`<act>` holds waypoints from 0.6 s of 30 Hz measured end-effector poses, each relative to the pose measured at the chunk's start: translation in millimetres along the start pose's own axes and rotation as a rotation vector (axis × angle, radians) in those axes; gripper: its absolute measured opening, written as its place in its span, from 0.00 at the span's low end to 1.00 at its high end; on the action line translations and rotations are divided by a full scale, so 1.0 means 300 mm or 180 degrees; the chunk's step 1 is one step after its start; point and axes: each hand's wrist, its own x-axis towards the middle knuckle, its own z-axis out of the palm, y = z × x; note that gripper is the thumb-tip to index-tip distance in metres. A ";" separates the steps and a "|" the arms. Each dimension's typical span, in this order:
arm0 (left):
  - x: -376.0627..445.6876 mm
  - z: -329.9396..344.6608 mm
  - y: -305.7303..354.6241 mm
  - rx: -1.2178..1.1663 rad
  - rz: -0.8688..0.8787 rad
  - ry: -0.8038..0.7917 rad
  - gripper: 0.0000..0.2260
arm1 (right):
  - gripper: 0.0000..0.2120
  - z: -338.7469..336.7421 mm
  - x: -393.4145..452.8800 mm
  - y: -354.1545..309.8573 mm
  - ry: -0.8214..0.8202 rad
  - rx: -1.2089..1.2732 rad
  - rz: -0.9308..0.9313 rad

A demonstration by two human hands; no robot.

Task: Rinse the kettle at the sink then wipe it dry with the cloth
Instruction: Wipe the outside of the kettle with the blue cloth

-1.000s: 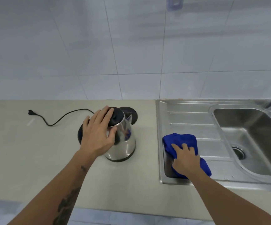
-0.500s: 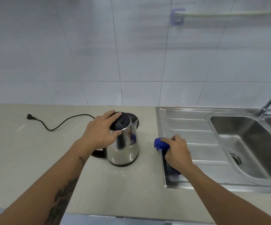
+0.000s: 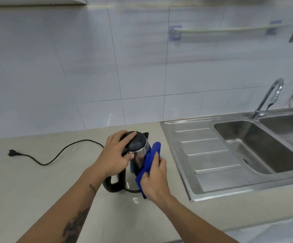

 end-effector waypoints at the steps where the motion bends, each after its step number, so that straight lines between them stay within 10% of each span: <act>1: -0.004 0.006 -0.002 0.0026 0.0044 0.0013 0.32 | 0.37 0.000 0.001 0.008 -0.0049 0.0059 0.0149; 5: -0.005 0.019 -0.011 -0.0083 0.0050 0.0217 0.26 | 0.26 -0.016 0.023 -0.001 0.0010 0.0261 0.0338; 11: 0.001 0.025 -0.005 -0.0433 -0.0008 0.0549 0.20 | 0.42 -0.034 0.036 -0.055 0.0028 -0.0130 -0.0235; 18: -0.001 0.026 -0.007 -0.0414 -0.0016 0.0611 0.20 | 0.27 -0.015 0.084 0.036 -0.0501 0.0327 0.0784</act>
